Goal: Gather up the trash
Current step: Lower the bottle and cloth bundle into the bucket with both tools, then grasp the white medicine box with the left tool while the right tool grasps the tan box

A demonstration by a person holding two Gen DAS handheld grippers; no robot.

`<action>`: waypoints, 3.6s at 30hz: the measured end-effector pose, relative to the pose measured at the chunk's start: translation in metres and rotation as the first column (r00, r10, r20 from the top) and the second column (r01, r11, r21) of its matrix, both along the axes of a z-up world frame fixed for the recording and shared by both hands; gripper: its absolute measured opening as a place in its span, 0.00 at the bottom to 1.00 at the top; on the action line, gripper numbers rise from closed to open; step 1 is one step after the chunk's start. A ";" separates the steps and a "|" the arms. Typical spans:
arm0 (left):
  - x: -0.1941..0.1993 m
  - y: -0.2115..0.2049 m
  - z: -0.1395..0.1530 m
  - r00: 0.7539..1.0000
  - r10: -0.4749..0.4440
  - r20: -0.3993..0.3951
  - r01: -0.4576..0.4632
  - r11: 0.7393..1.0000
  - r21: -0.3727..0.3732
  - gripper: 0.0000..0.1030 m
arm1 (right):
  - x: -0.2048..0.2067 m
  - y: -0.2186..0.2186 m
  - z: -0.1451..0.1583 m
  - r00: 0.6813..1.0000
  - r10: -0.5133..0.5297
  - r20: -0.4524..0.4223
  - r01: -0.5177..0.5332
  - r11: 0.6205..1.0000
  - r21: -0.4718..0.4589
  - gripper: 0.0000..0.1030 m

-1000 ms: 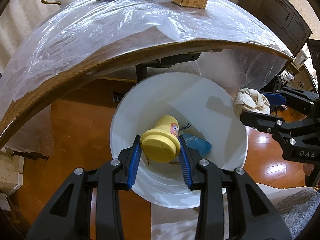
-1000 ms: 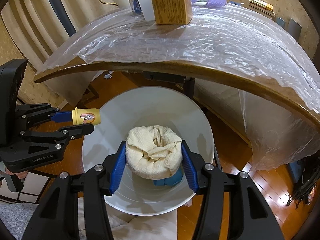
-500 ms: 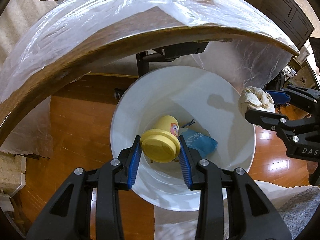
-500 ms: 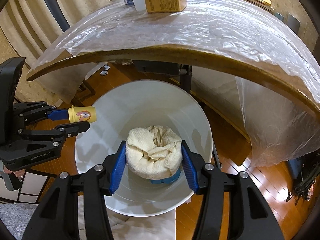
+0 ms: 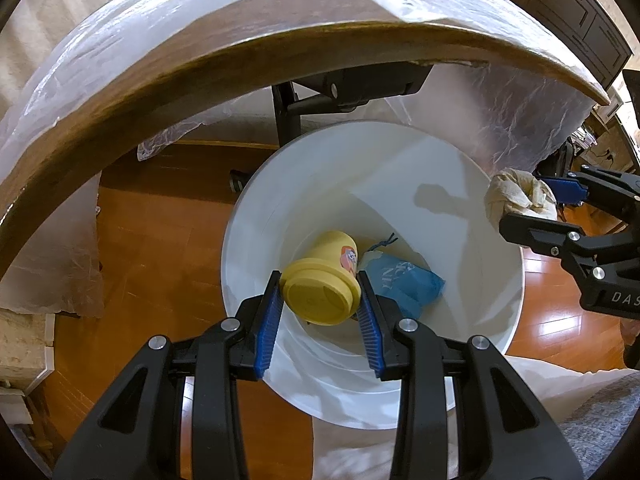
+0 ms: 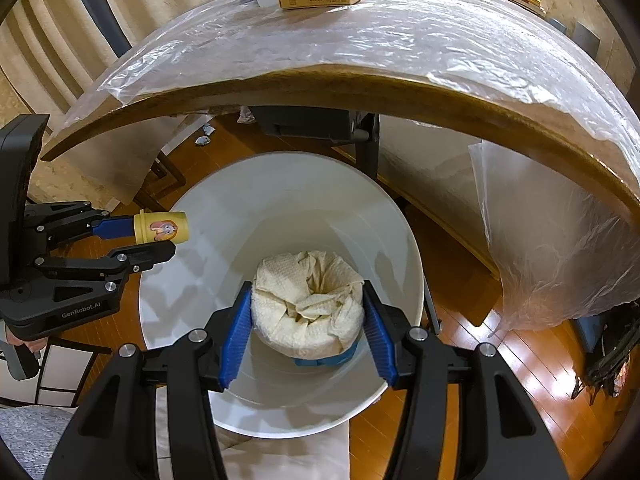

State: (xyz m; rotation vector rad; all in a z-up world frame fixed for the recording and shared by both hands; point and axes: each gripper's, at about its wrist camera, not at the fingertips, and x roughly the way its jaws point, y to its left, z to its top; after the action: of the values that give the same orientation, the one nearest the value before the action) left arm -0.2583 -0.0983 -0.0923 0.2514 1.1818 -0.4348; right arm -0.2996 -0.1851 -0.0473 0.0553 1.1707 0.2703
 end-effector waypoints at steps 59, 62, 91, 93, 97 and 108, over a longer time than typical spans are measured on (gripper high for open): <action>0.213 0.028 0.133 0.965 0.012 0.264 0.028 0.989 -0.146 0.99 | 0.119 -0.010 0.106 0.951 -0.140 0.277 0.116 0.988 0.103 0.89; 0.220 0.019 0.126 0.963 -0.045 0.265 0.078 0.990 -0.118 0.99 | 0.123 -0.013 0.104 0.952 -0.145 0.270 0.119 0.987 0.110 0.88; 0.246 0.012 0.108 0.973 -0.041 0.227 0.081 0.982 -0.169 0.77 | 0.125 -0.036 0.102 0.954 -0.204 0.221 0.153 0.962 0.226 0.46; 0.244 0.015 0.108 0.973 -0.027 0.227 0.068 0.983 -0.173 0.77 | 0.125 -0.038 0.103 0.953 -0.209 0.219 0.157 0.960 0.232 0.46; 0.238 0.020 0.110 0.973 0.001 0.229 0.039 0.985 -0.169 0.77 | 0.124 -0.040 0.103 0.953 -0.211 0.216 0.157 0.957 0.245 0.46; 0.209 0.037 0.125 0.963 0.119 0.244 -0.070 0.977 -0.200 0.77 | 0.123 -0.046 0.107 0.948 -0.227 0.222 0.169 0.953 0.251 0.46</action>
State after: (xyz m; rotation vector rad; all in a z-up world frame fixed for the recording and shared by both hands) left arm -0.0490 -0.0609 0.0324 0.0806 0.8896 -0.4144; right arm -0.1761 -0.2309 0.0593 0.3326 0.8715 0.2248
